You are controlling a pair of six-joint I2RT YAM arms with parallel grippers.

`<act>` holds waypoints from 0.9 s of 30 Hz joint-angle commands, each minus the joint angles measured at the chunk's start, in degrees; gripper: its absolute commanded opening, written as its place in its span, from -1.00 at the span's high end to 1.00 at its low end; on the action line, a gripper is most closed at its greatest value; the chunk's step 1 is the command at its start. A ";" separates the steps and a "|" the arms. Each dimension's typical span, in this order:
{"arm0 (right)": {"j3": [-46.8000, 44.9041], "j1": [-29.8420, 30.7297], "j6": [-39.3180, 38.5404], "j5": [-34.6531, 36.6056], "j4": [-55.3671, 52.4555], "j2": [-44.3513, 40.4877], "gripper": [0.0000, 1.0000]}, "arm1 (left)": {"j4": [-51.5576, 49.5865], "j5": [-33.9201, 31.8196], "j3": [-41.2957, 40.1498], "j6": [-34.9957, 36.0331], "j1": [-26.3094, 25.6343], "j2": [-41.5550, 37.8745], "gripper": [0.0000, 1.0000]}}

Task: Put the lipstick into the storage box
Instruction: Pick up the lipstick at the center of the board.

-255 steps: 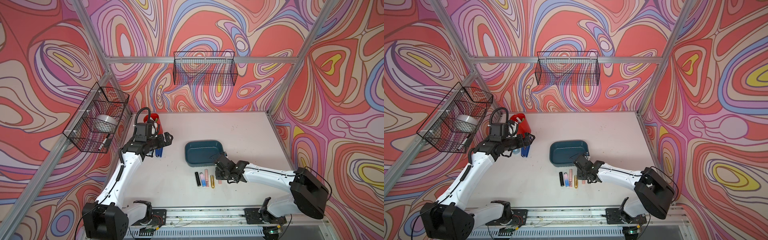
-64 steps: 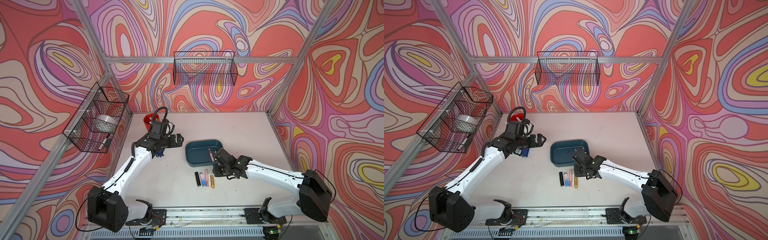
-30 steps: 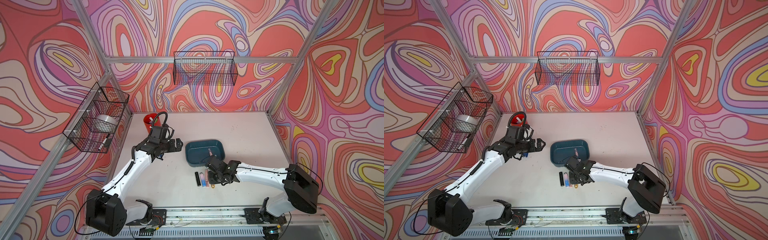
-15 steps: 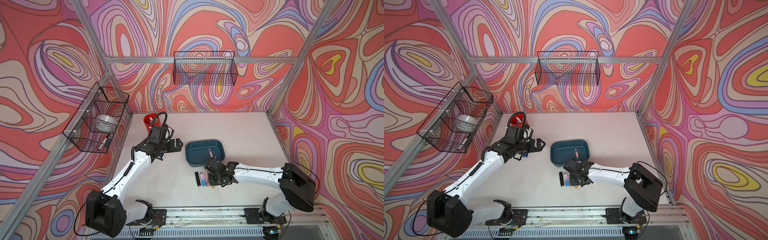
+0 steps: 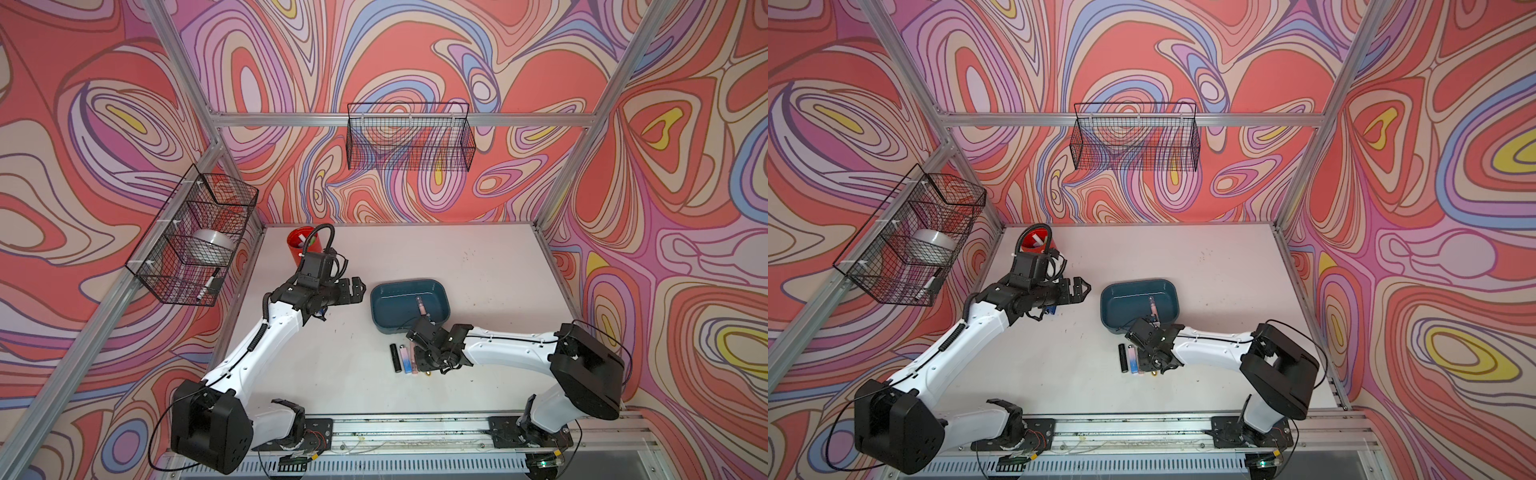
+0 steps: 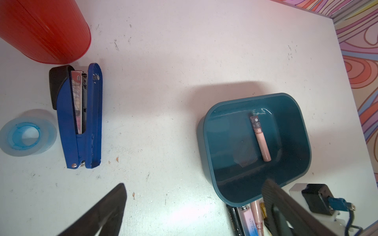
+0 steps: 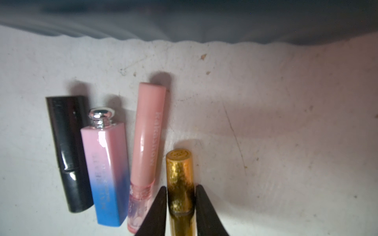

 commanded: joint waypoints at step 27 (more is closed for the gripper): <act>15.76 0.07 -3.61 6.55 -14.54 -6.67 0.62 | -0.05 -0.96 0.66 0.53 -0.19 -1.14 -1.00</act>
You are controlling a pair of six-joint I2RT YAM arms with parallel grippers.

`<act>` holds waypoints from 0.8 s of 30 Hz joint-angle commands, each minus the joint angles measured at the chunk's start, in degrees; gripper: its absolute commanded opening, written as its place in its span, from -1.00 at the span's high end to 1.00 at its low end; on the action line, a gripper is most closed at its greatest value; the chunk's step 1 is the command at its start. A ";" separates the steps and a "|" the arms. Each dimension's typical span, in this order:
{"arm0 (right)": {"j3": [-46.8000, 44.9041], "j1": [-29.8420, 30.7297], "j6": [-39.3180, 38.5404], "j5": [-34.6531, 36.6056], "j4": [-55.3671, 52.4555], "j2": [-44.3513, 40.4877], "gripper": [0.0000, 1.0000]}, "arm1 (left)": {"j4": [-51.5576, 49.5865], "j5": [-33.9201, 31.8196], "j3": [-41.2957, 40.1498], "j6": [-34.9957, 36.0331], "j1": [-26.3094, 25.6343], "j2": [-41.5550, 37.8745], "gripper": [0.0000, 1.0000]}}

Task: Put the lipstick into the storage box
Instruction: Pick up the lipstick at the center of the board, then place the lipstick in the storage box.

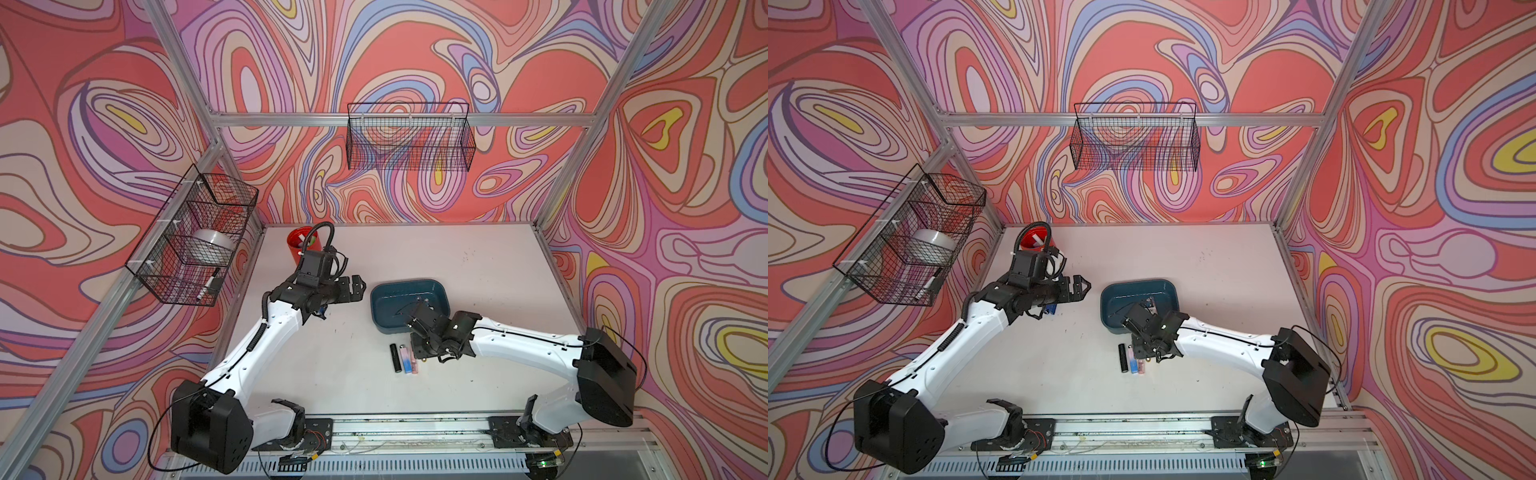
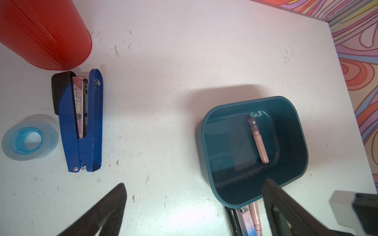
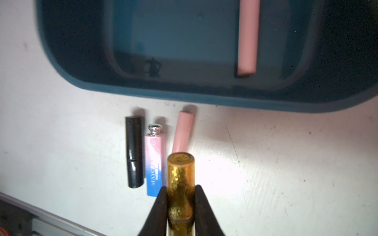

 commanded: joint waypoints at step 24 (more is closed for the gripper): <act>21.92 -20.08 -23.62 -1.44 -0.59 21.18 0.64 | -1.39 -4.65 1.99 3.99 -0.17 0.95 -1.00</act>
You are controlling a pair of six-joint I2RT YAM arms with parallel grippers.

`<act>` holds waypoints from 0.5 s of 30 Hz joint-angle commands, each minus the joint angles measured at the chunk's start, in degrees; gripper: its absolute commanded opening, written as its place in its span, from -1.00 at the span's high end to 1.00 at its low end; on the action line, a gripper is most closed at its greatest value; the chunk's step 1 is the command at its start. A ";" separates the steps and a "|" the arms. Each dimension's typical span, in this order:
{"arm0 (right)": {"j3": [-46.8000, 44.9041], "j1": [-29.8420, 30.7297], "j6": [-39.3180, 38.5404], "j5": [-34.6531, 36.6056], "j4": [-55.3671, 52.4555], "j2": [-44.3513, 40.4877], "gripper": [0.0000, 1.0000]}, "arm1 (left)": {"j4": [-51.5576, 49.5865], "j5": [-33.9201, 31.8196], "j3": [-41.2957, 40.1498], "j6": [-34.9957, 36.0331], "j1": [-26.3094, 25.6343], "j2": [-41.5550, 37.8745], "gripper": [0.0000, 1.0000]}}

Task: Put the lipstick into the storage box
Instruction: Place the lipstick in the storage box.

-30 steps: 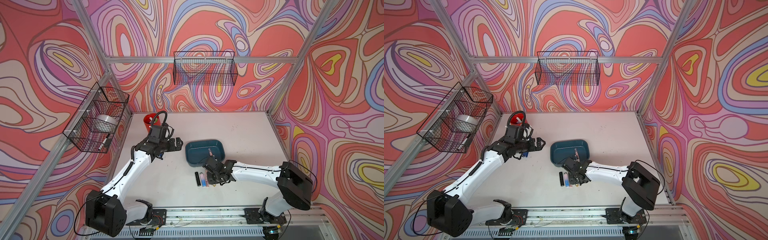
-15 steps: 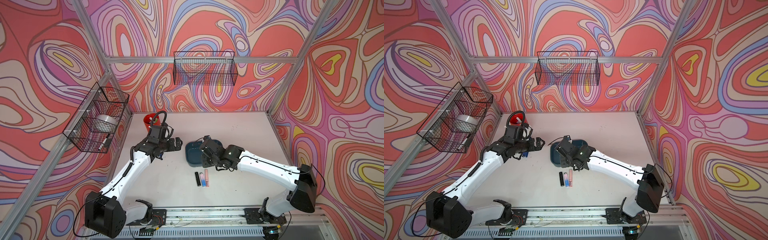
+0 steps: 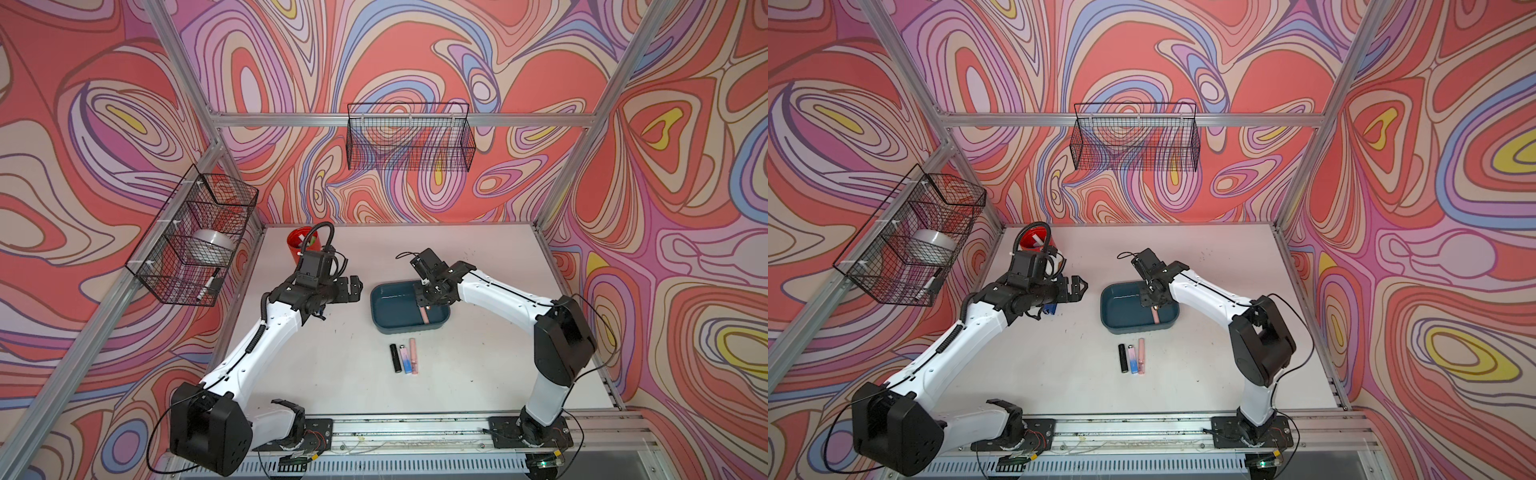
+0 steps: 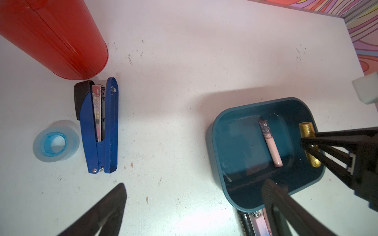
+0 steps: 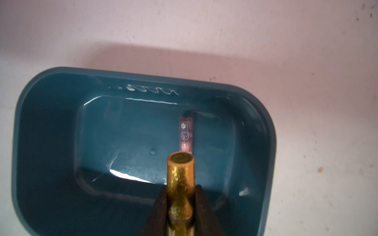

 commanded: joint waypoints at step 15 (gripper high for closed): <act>-0.05 -6.49 -4.44 -4.38 3.91 9.35 0.65 | -2.47 -2.63 3.73 4.01 -0.10 3.80 -1.00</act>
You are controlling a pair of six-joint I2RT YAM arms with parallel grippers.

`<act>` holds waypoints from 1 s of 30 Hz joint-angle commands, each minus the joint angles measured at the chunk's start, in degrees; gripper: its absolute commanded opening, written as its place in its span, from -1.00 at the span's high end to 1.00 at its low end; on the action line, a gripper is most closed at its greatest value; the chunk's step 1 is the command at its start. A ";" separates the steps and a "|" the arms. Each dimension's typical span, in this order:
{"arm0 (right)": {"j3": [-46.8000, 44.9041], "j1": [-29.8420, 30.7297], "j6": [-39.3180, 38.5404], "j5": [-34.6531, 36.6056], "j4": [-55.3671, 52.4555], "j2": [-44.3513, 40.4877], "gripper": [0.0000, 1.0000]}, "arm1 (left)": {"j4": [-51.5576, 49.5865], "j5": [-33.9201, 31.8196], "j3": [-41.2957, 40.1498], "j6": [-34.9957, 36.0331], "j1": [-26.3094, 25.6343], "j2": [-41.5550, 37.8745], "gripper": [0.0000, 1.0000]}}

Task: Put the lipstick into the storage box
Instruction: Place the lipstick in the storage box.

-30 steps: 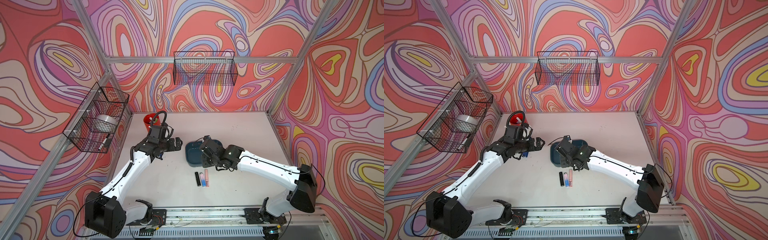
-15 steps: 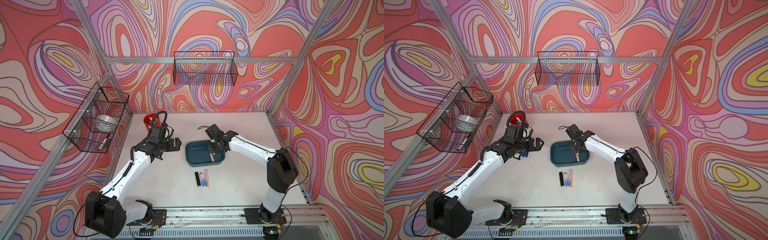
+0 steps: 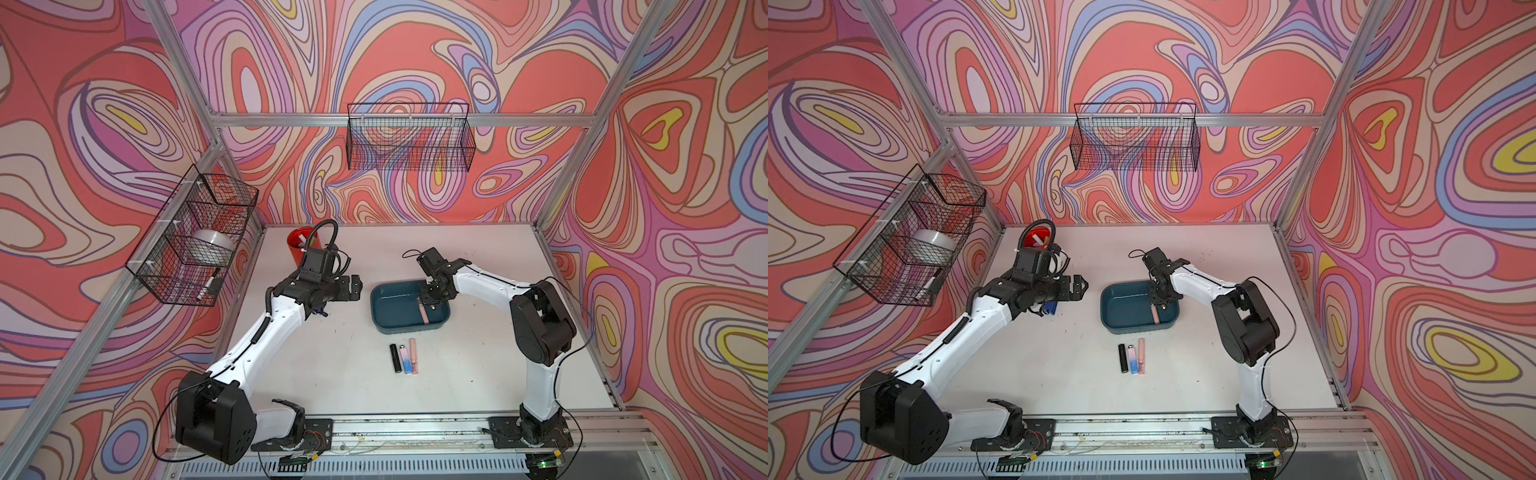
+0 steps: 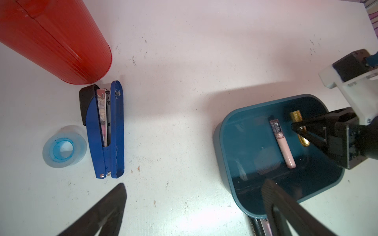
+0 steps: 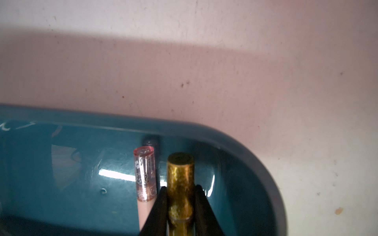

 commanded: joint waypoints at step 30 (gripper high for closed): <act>0.58 -0.83 0.11 -2.59 -2.15 -10.69 0.15 | -1.34 0.64 3.56 -0.09 0.16 1.05 -1.00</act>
